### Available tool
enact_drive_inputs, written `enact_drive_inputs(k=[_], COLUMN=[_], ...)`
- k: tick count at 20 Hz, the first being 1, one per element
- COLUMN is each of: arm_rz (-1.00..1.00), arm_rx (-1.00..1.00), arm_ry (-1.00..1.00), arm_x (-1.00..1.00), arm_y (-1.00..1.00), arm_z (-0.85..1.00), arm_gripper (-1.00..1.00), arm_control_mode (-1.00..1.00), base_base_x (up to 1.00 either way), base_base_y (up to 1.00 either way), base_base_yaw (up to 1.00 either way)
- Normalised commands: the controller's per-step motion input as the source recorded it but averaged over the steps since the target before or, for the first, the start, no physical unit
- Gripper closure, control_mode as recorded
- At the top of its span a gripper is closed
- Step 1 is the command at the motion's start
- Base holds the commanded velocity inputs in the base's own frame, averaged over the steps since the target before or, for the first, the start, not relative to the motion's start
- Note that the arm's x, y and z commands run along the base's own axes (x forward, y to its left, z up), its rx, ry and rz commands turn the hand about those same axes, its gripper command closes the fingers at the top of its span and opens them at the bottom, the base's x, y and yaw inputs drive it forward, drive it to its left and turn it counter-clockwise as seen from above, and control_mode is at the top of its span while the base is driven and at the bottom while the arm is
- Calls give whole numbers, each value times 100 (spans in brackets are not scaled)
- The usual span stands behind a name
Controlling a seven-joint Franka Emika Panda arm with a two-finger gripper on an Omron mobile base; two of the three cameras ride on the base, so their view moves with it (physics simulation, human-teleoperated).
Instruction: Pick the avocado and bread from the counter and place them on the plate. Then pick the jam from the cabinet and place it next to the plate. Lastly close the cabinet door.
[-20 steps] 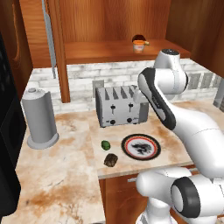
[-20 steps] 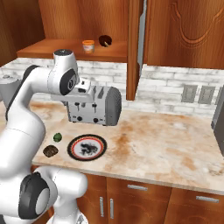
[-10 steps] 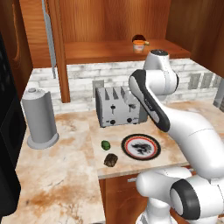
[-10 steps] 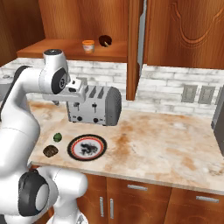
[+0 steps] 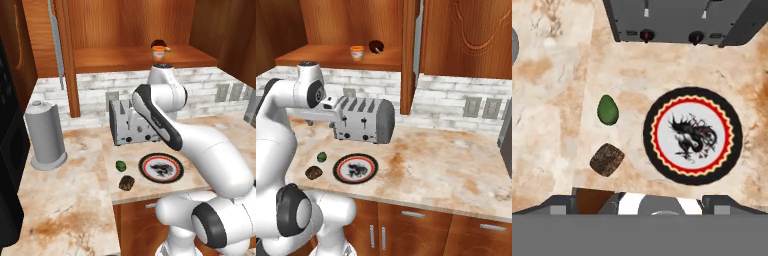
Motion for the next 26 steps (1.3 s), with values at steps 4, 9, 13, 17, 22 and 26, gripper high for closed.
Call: enact_drive_inputs(k=[4, 9, 13, 17, 22, 26], arm_rz=[-2, -2, -3, -5, -7, -7], arm_rx=[0, 0, 0, 0, 0, 0], arm_ry=[15, 14, 9, 1, 0, 0], arm_x=[0, 0, 0, 0, 0, 0], arm_y=[38, 36, 23, 12, 9, 0], arm_z=[-37, -46, -47, -39, -43, -49], arm_gripper=[-100, -100, -100, -100, -100, -100], arm_control_mode=[-100, -100, -100, -100, -100, -100], base_base_x=[0, 0, 0, 0, 0, 0], base_base_y=[0, 0, 0, 0, 0, 0], base_base_yaw=[0, 0, 0, 0, 0, 0])
